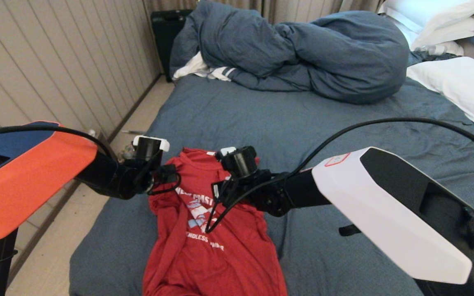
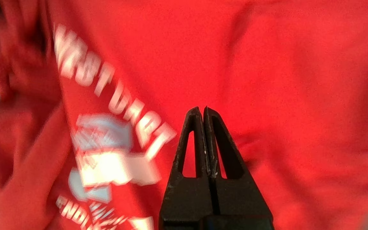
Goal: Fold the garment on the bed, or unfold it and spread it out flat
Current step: Unford the red T-shirt
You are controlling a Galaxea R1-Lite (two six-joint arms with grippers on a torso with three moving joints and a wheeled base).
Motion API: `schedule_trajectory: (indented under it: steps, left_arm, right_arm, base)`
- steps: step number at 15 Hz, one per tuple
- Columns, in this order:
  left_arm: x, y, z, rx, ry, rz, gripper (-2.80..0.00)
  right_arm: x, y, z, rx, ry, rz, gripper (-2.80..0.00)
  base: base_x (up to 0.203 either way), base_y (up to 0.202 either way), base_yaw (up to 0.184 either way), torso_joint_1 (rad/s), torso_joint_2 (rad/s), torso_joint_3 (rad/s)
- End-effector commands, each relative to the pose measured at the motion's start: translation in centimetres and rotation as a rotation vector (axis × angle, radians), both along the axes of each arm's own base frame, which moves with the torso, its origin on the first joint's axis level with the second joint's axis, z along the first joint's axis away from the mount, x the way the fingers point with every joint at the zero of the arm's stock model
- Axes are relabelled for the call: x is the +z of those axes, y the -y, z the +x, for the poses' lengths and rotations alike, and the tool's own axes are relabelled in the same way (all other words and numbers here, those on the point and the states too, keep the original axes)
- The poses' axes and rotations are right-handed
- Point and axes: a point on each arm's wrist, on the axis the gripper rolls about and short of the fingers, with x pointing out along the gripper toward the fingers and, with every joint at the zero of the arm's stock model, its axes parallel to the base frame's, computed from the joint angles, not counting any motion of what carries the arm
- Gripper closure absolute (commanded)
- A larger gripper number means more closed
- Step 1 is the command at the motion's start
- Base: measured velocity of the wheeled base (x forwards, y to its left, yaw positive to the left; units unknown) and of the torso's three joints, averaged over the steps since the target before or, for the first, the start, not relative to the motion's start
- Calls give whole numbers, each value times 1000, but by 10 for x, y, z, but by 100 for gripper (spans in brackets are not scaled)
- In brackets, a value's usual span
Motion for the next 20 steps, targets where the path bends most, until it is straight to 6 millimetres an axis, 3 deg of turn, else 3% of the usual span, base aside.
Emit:
schedule_trajectory:
  steps: [1, 5, 10, 14, 20]
  left_arm:
    - [0, 1, 0, 1, 2, -1, 0]
    - [0, 1, 0, 1, 2, -1, 0]
    - [-1, 1, 0, 1, 1, 0, 0]
    - [-3, 1, 1, 2, -2, 1, 0]
    - [-3, 1, 0, 2, -3, 3, 0]
  right_arm:
    - [-24, -15, -2, 24, -34, -32, 0]
    - [-43, -17, 10, 8, -52, -59, 0]
    - [-41, 22, 43, -122, -46, -74, 0]
    - [-30, 67, 57, -223, -50, -96, 0]
    - [-36, 149, 60, -361, -64, -121, 0]
  base:
    - [0, 0, 0, 0, 0, 0]
    - [0, 0, 0, 0, 0, 0]
    - [0, 0, 0, 0, 0, 0]
    - [0, 0, 0, 0, 0, 0]
    - [0, 0, 0, 0, 0, 0]
